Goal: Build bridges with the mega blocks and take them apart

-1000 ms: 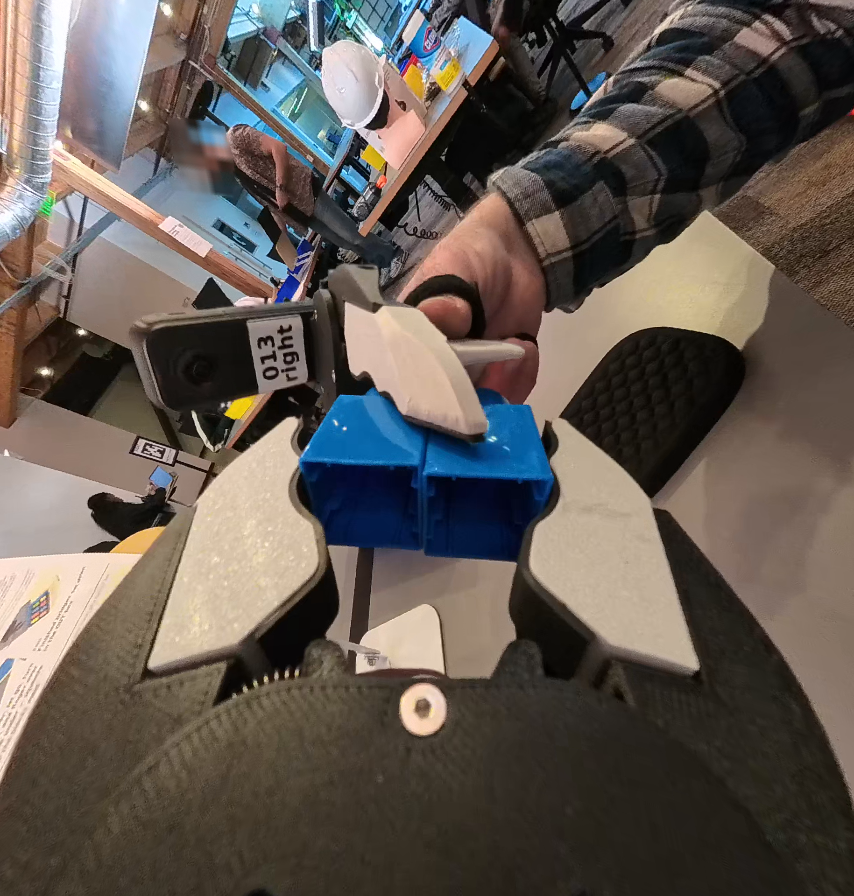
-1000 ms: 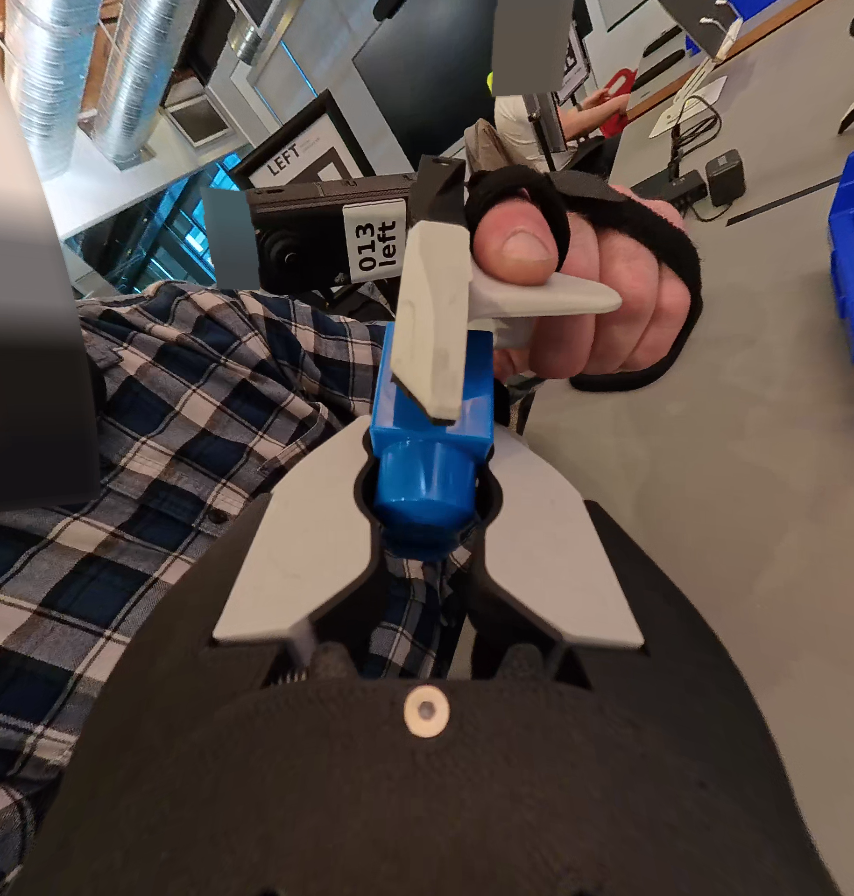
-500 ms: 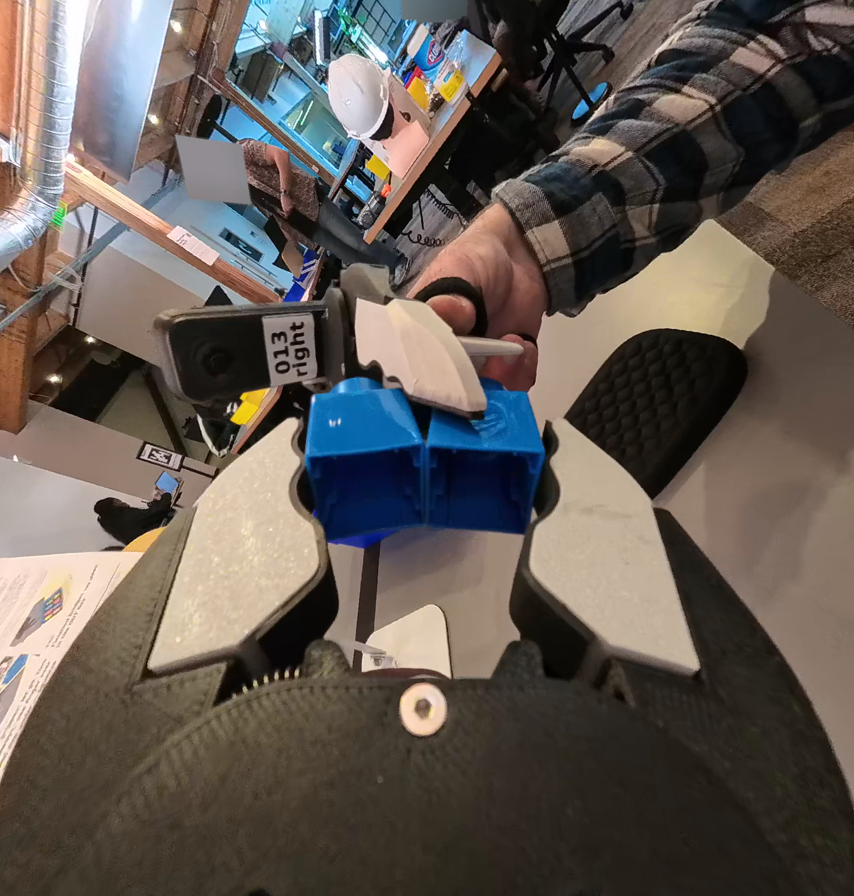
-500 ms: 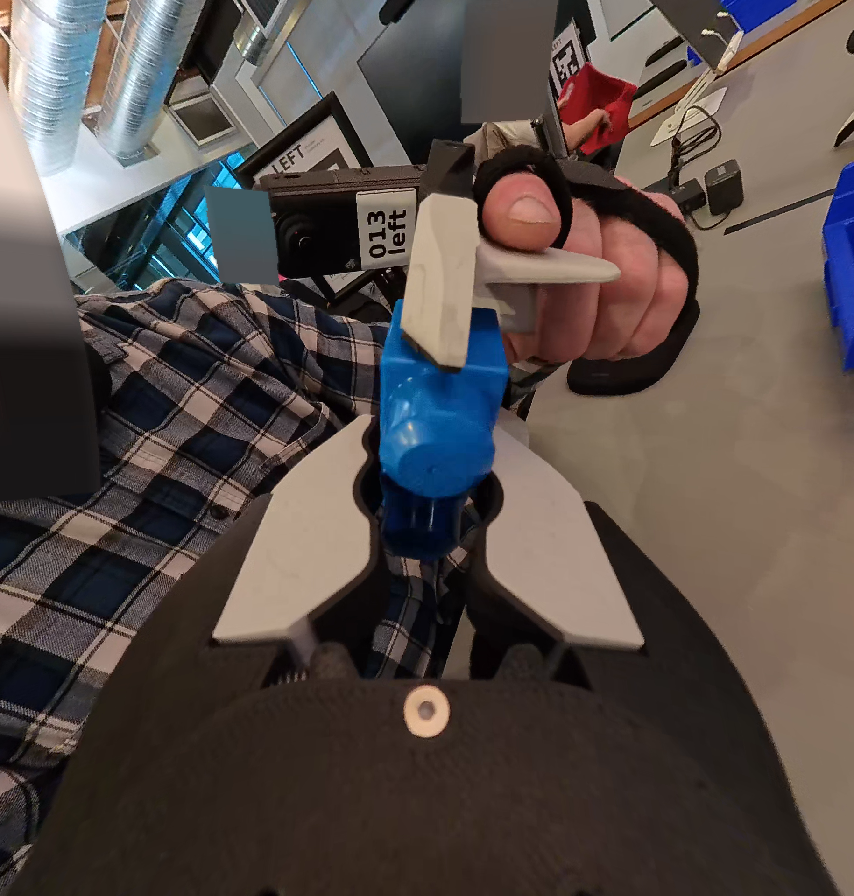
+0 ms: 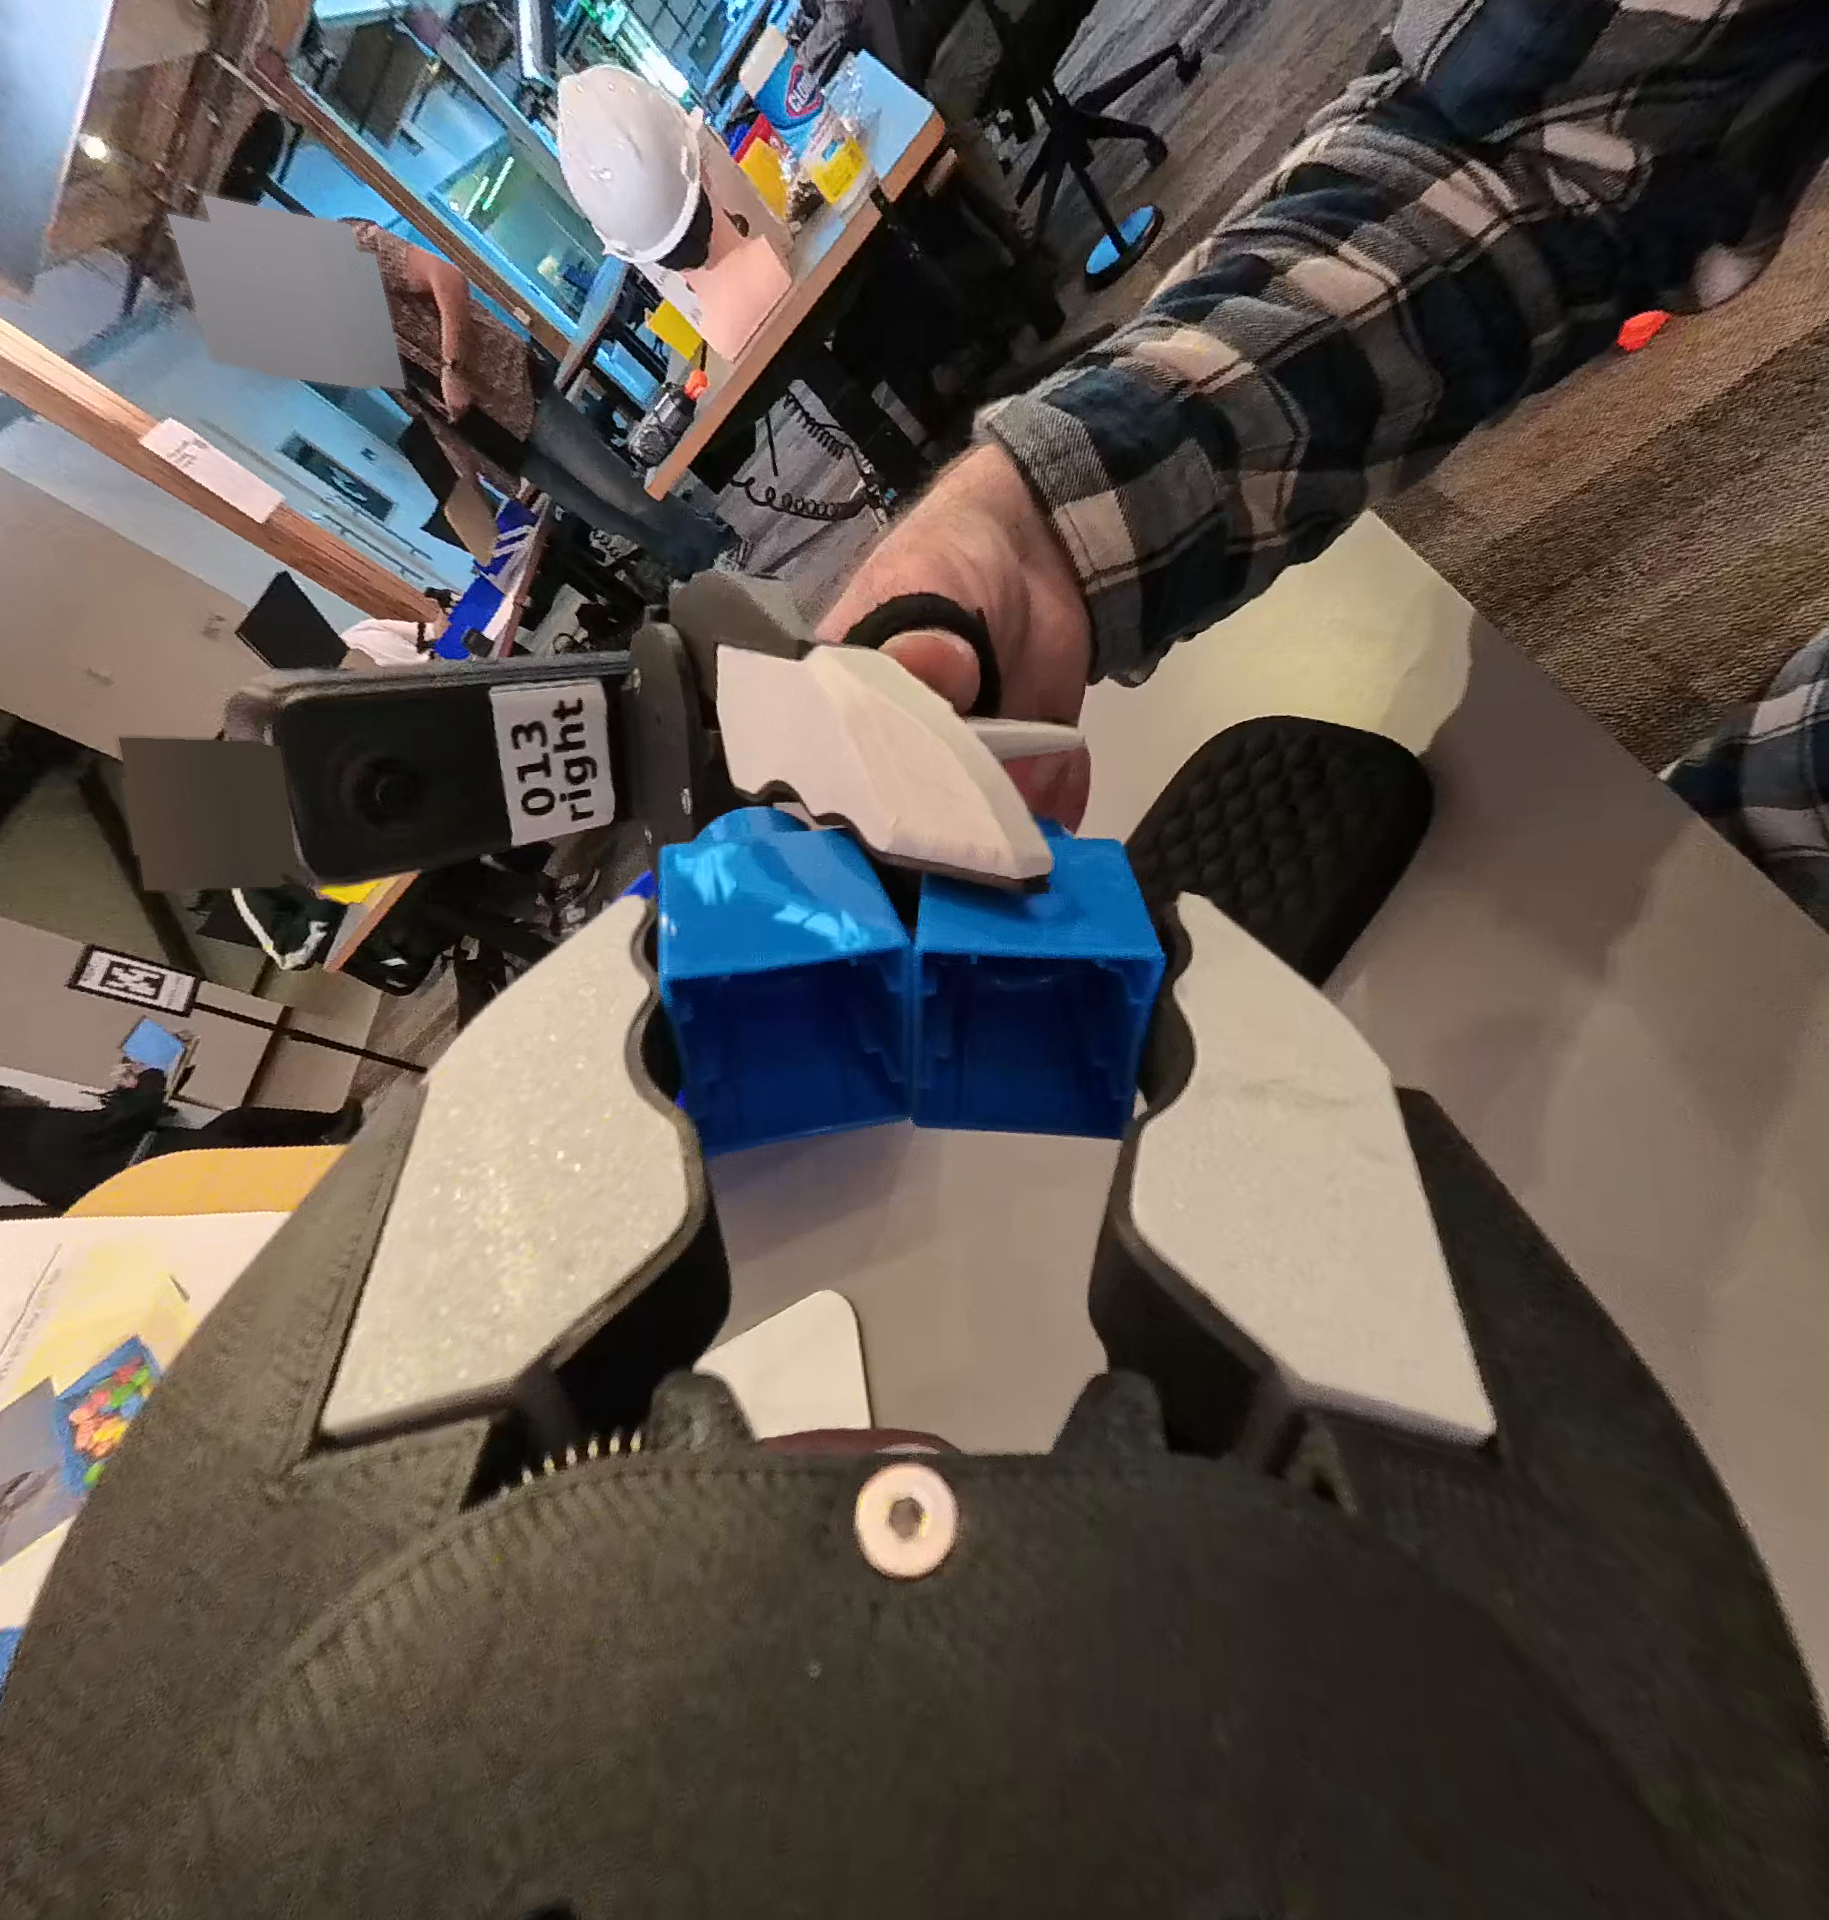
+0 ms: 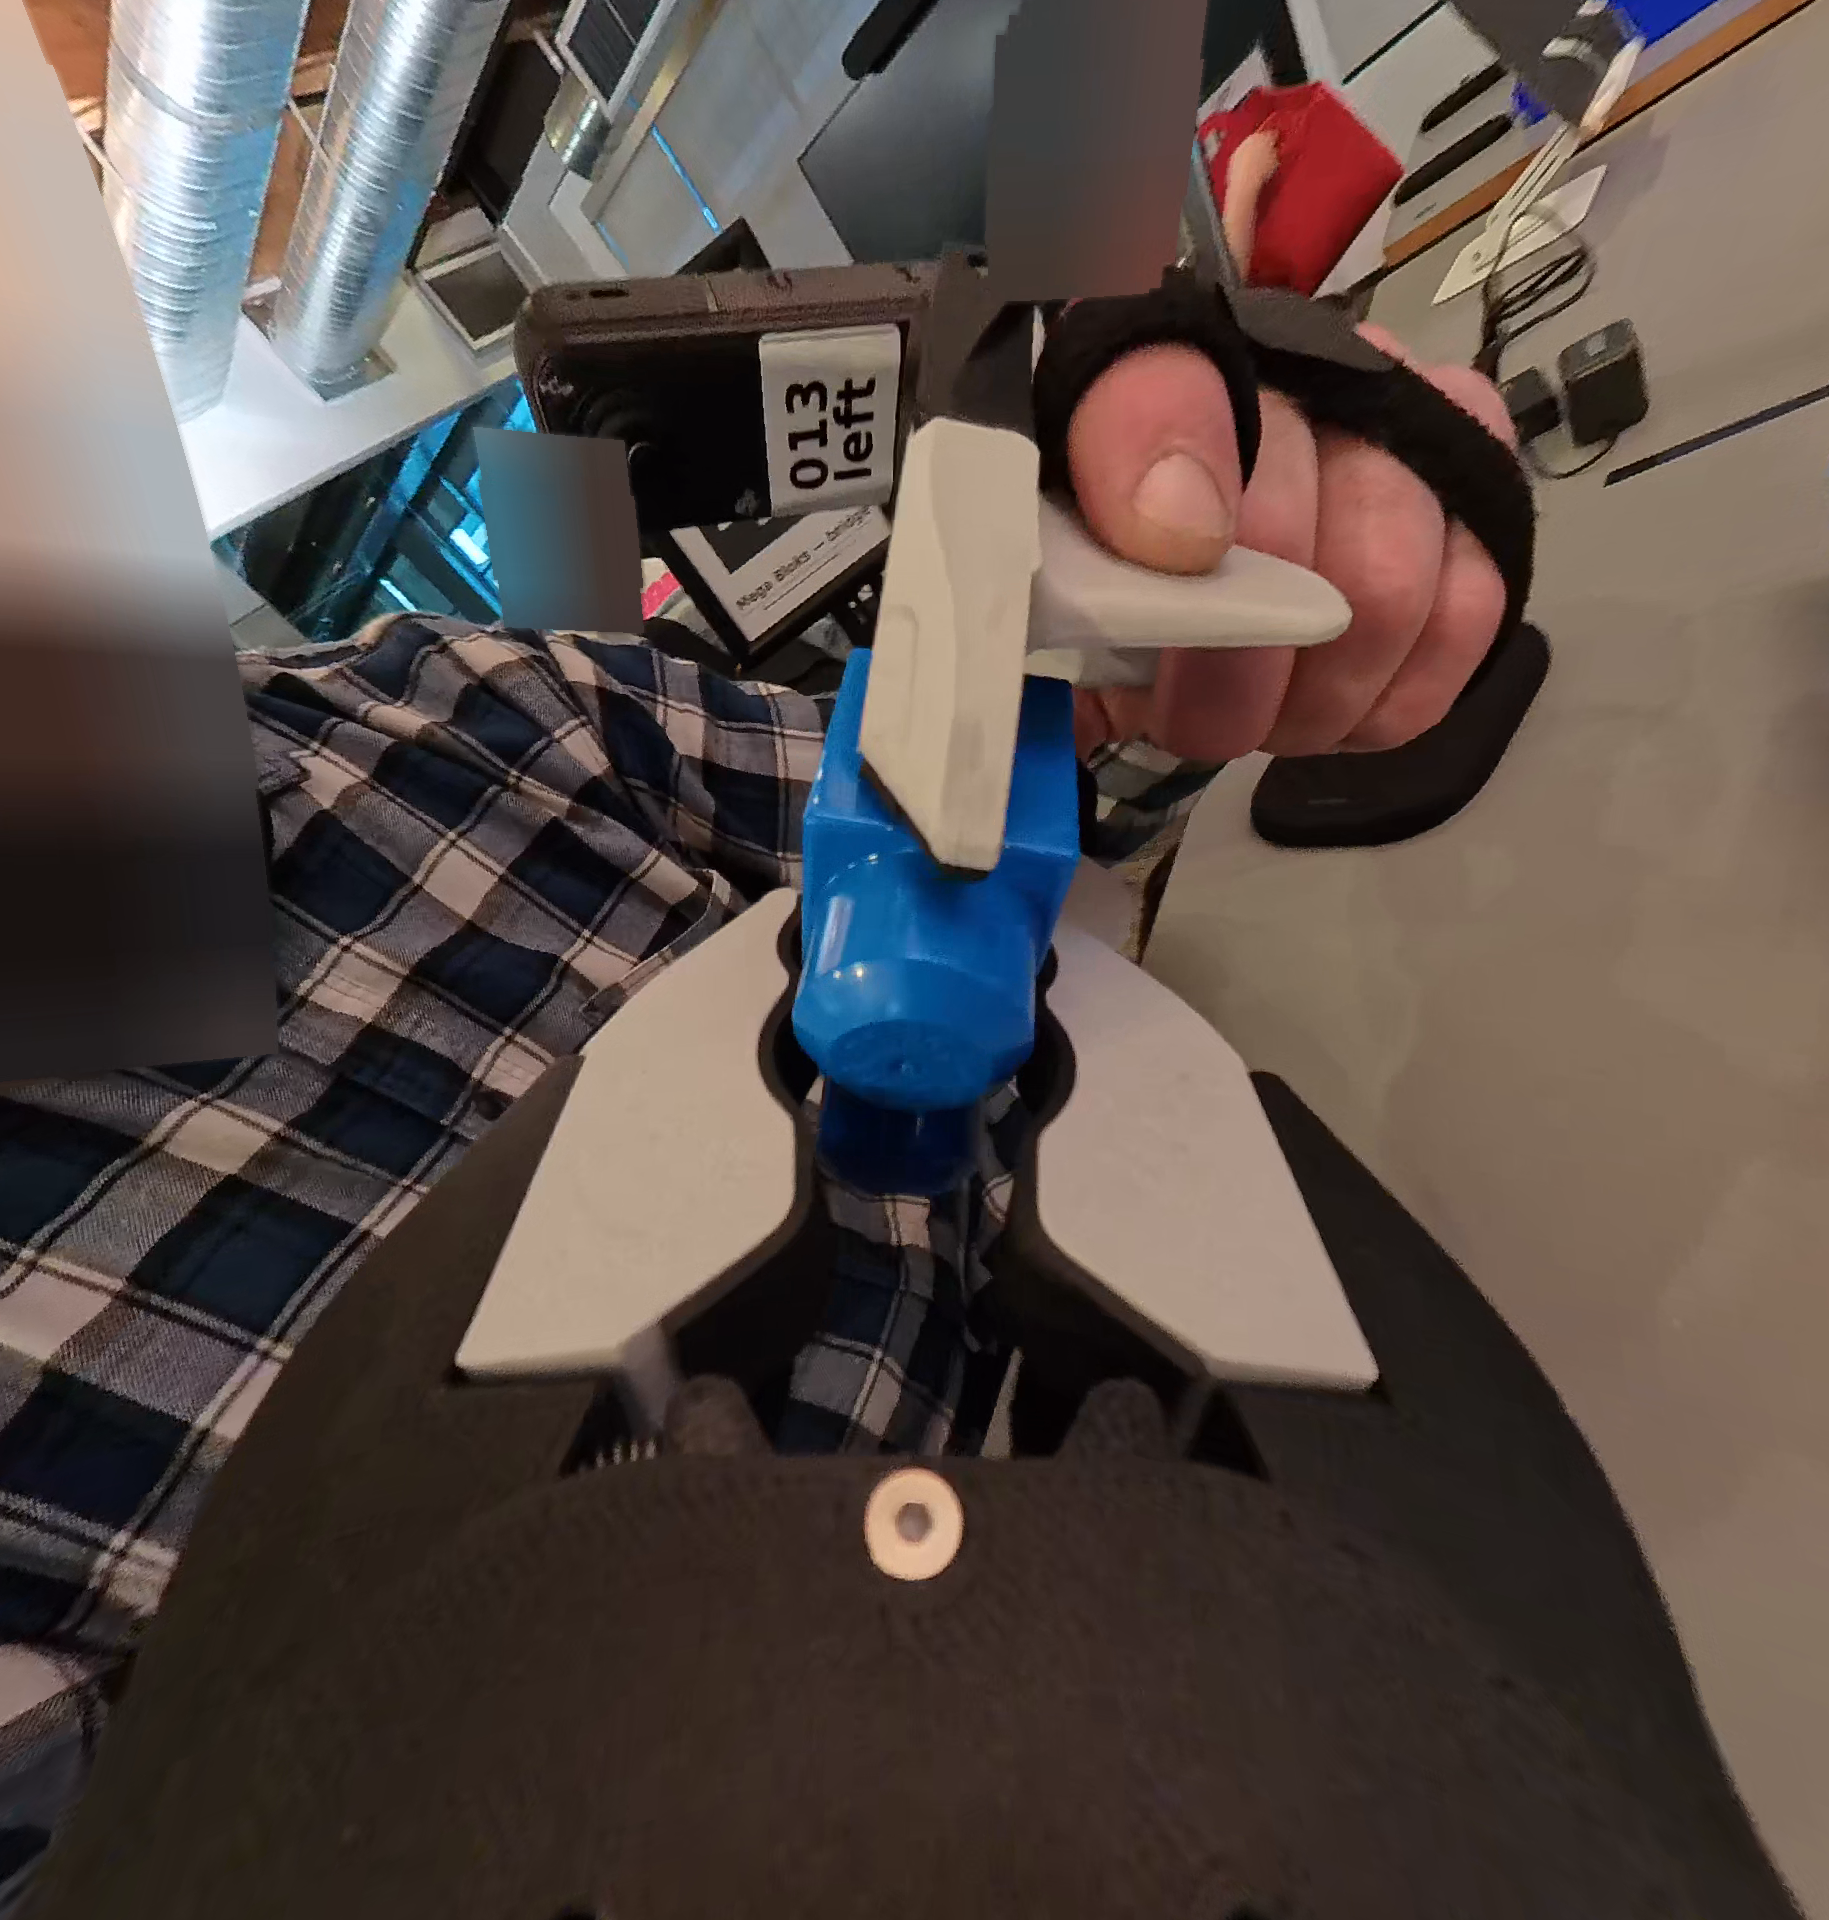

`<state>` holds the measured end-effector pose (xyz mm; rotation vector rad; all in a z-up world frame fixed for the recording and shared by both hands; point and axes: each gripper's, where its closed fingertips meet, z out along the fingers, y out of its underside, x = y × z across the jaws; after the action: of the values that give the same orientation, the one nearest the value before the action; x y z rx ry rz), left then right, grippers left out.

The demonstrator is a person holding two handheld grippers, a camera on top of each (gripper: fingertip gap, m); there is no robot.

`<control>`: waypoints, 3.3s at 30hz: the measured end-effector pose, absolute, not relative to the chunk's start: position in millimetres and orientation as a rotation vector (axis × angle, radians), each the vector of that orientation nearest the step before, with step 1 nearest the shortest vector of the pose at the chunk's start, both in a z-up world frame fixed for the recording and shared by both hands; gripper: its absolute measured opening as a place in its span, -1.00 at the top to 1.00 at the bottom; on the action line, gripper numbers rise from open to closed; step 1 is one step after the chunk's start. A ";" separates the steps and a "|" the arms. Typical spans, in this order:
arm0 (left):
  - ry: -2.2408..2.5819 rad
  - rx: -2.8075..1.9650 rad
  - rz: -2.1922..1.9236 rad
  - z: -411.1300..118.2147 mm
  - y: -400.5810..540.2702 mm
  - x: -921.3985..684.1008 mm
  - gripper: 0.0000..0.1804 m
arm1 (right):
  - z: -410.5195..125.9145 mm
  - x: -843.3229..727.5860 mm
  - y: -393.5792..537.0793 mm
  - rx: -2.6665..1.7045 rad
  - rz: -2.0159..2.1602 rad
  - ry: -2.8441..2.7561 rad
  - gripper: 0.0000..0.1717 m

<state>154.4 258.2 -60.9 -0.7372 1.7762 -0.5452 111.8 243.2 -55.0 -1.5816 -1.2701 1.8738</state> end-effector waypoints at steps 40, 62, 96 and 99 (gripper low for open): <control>1.692 -0.642 -0.432 -47.1 260.5 156.1 -0.01 | -42.6 112.0 245.8 -1.544 1.721 -1.346 0.57; 1.419 -0.975 -0.191 -28.8 350.9 31.6 -0.08 | -141.9 354.1 466.0 -2.081 0.889 -0.646 0.57; 1.977 -1.949 -0.150 -249.9 549.2 -166.5 0.49 | -154.8 253.1 397.5 -2.052 0.810 -0.857 0.31; 2.026 -1.958 -0.256 -257.2 542.9 -157.2 0.62 | -158.5 246.0 400.2 -2.059 0.817 -0.875 0.32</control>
<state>-157.2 542.9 -257.2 -1.9581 2.0257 -0.2557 246.0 400.2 -158.5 -2.0587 -0.8753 0.8172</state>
